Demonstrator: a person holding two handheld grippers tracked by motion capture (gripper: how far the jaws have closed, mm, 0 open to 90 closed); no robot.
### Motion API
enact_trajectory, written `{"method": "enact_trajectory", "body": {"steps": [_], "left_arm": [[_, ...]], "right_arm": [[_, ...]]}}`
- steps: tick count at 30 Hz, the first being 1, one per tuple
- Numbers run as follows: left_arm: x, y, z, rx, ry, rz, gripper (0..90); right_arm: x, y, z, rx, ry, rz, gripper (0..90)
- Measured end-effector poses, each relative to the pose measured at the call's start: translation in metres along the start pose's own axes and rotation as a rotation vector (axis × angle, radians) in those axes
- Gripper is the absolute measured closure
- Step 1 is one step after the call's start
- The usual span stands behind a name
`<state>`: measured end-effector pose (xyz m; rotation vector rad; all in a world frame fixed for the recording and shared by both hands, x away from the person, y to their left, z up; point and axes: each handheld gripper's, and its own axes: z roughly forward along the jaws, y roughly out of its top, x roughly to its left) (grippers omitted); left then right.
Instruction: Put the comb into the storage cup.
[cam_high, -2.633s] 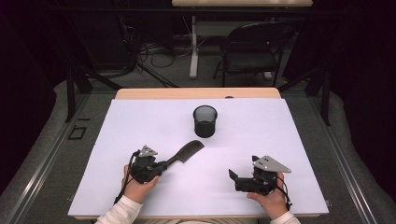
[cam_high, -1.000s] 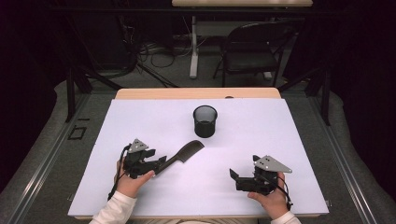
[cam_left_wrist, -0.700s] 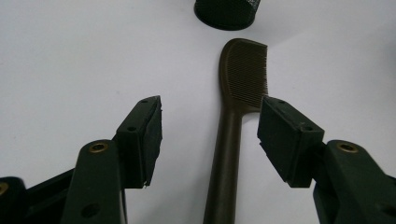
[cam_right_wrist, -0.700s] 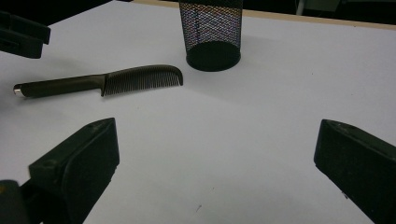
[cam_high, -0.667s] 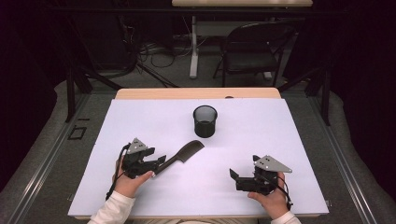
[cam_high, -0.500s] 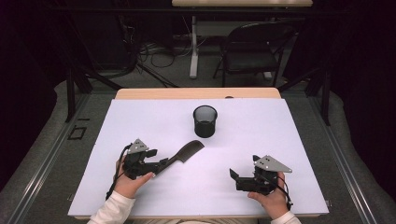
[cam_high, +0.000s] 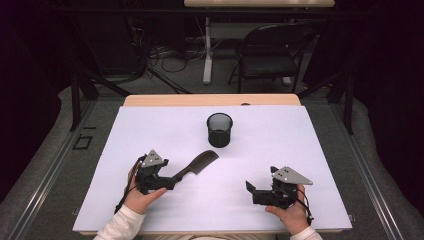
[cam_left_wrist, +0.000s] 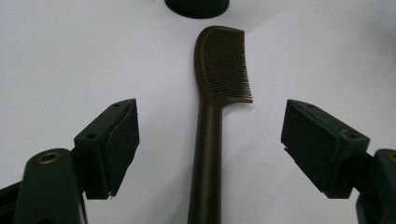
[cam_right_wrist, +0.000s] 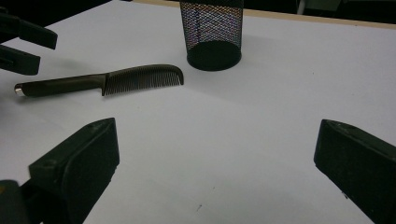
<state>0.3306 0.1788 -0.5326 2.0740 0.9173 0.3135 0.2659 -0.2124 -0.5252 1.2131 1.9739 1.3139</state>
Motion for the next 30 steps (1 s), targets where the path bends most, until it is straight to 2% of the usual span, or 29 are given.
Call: {"method": "enact_trajectory", "body": {"steps": [3, 9, 12, 15, 22, 30], "left_arm": [[0.001, 0.0, 0.001, 0.001, -0.004, -0.011, 17.9], [0.002, 0.0, 0.004, 0.039, -0.022, -0.018, 15.3], [0.001, -0.001, 0.007, 0.07, -0.009, 0.01, 14.6], [0.0, 0.0, 0.007, 0.078, -0.013, 0.014, 11.1], [-0.002, 0.009, 0.006, 0.092, -0.03, 0.003, 10.7], [-0.001, 0.019, 0.006, 0.126, -0.046, 0.014, 9.8]], "right_arm": [[0.0, 0.0, 0.0, 0.0, -0.001, -0.001, 0.0], [0.0, 0.0, 0.0, 0.002, -0.001, -0.001, 0.0], [0.0, 0.0, 0.0, 0.002, -0.002, 0.0, 0.0], [0.001, 0.0, 0.0, 0.002, -0.002, 0.0, 0.0], [0.001, 0.0, 0.001, 0.007, -0.001, 0.001, 0.0], [0.003, -0.001, 0.003, 0.012, 0.004, -0.001, 0.1]]}}
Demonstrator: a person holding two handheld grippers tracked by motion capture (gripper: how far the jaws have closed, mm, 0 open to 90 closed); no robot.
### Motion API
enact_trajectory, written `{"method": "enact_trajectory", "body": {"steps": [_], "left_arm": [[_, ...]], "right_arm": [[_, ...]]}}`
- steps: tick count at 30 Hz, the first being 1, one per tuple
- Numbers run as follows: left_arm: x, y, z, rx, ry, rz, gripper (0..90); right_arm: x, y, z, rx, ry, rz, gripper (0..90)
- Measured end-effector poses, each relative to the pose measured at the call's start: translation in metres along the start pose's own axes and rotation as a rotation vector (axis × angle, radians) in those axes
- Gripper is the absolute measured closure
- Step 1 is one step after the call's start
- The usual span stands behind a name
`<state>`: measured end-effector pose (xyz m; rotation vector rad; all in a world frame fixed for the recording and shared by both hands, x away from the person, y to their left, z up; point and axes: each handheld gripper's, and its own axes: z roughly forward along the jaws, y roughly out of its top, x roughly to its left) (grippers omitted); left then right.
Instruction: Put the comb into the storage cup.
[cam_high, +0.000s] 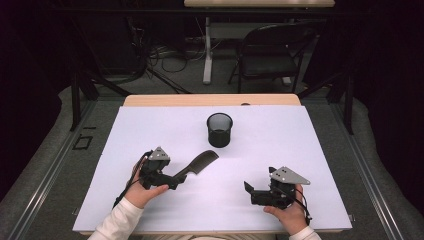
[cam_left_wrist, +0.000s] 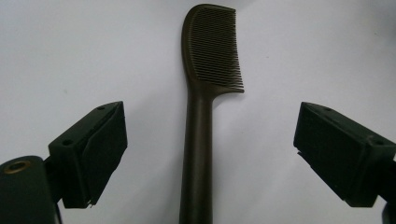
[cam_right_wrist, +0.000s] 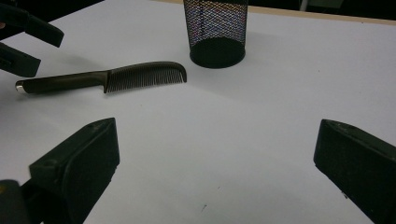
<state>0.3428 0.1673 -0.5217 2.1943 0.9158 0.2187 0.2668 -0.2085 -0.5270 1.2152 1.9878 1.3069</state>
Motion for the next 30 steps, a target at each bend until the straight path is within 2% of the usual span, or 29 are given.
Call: {"method": "enact_trajectory", "body": {"steps": [8, 14, 21, 30], "left_arm": [[-0.001, 0.009, -0.001, 0.016, -0.007, 0.011, 11.0], [0.003, 0.014, -0.001, 0.044, -0.005, 0.009, 12.9], [0.008, 0.016, -0.003, 0.056, 0.012, 0.0, 15.2], [0.011, 0.019, -0.004, 0.096, 0.037, 0.013, 20.3]], "right_arm": [[-0.001, 0.0, 0.0, -0.001, -0.001, 0.005, 0.1], [-0.001, 0.0, 0.0, 0.001, 0.0, 0.007, 0.1], [-0.001, 0.0, 0.0, 0.003, 0.001, 0.007, 0.2], [0.0, 0.0, 0.001, 0.003, 0.001, 0.009, 0.3]]}}
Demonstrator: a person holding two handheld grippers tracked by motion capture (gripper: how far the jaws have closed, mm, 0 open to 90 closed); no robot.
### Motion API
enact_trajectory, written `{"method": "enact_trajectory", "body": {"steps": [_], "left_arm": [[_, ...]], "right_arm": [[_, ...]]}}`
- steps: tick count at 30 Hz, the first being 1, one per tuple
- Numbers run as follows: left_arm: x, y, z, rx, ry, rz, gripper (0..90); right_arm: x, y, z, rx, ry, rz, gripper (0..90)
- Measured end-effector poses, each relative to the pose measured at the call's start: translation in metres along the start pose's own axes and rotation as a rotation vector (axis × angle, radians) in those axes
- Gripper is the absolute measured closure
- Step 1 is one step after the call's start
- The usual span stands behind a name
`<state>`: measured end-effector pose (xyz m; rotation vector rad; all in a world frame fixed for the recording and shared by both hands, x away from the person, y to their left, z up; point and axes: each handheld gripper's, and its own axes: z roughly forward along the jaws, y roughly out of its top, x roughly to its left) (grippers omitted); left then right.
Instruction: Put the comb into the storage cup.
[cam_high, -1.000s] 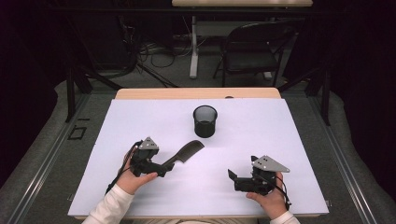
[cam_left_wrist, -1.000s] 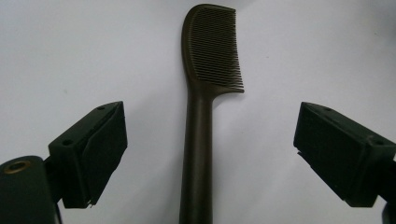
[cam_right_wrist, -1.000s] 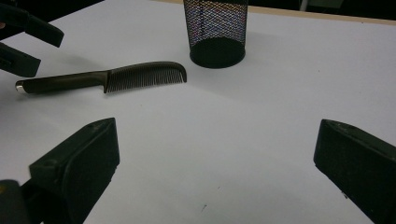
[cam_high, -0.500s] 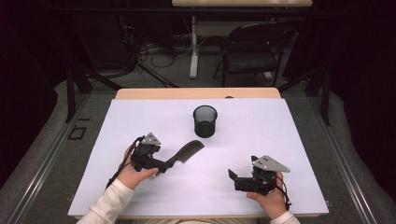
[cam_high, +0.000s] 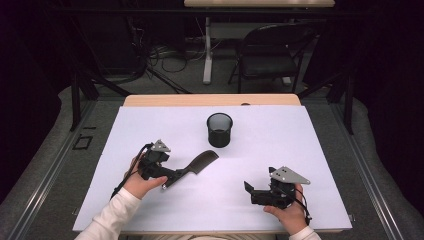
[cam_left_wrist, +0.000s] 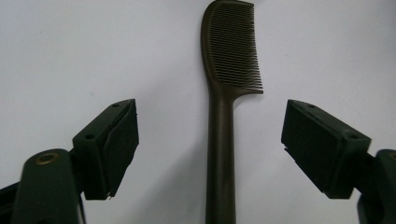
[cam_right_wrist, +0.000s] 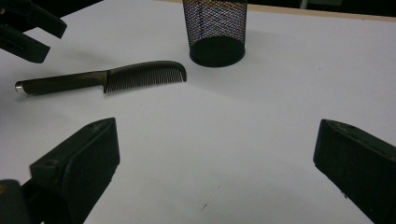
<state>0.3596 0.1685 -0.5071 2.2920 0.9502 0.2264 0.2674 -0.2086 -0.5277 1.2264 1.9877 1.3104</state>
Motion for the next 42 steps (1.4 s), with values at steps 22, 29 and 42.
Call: {"method": "enact_trajectory", "body": {"steps": [22, 29, 42], "left_arm": [[0.006, 0.004, 0.003, 0.087, 0.024, 0.004, 34.8], [0.004, 0.008, 0.004, 0.128, 0.026, 0.009, 34.6], [0.002, 0.013, 0.008, 0.222, 0.01, 0.003, 42.8]], "right_arm": [[0.0, 0.0, 0.001, -0.004, 0.002, -0.003, 0.3], [0.0, 0.0, 0.001, -0.004, 0.004, -0.006, 0.3], [0.0, 0.0, 0.001, 0.004, 0.005, -0.004, 0.3]]}}
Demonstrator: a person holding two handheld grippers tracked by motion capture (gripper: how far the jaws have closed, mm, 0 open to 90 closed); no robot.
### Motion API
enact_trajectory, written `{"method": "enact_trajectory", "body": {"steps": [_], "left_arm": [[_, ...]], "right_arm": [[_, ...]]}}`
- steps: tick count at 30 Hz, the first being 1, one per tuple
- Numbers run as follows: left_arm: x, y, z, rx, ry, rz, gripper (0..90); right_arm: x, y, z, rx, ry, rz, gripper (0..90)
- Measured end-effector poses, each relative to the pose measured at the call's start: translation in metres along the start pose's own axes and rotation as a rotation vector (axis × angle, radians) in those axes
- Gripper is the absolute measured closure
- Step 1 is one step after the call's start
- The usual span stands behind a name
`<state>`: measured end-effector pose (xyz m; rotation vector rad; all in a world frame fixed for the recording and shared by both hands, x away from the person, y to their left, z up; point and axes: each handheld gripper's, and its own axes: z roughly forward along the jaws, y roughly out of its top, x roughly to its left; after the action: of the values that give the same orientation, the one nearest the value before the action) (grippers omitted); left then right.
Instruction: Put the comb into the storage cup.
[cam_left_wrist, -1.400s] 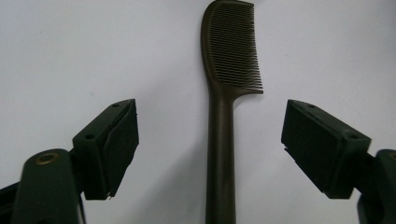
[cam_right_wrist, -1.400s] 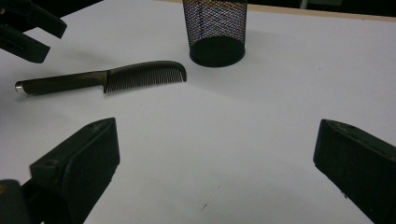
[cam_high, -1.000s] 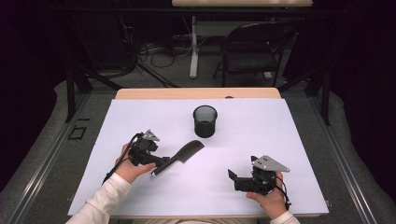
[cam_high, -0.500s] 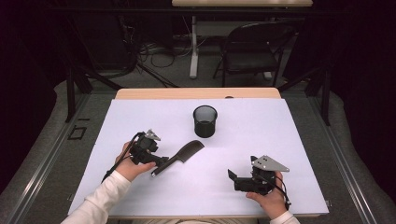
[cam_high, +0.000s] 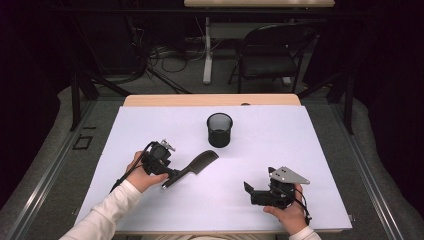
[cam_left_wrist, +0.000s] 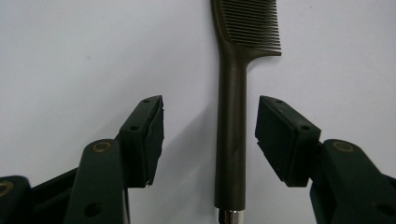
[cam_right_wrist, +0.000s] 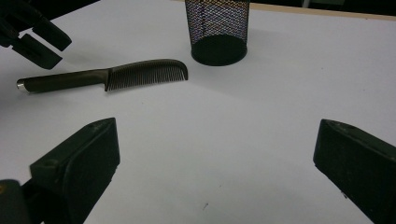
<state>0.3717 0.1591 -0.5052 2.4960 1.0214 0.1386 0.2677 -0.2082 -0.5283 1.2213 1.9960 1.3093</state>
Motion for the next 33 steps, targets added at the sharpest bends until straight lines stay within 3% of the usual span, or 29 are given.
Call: {"method": "enact_trajectory", "body": {"steps": [15, 20, 33], "left_arm": [[-0.003, 0.001, 0.006, 0.019, 0.013, -0.003, 43.8], [-0.005, 0.002, 0.007, 0.031, 0.01, -0.027, 45.9], [-0.008, 0.004, 0.013, 0.065, 0.005, -0.016, 50.1]], "right_arm": [[0.0, 0.0, 0.0, 0.003, 0.003, -0.005, 0.3], [0.0, 0.0, 0.001, 0.005, 0.003, -0.006, 0.3], [0.0, 0.0, 0.0, 0.008, 0.005, -0.007, 0.3]]}}
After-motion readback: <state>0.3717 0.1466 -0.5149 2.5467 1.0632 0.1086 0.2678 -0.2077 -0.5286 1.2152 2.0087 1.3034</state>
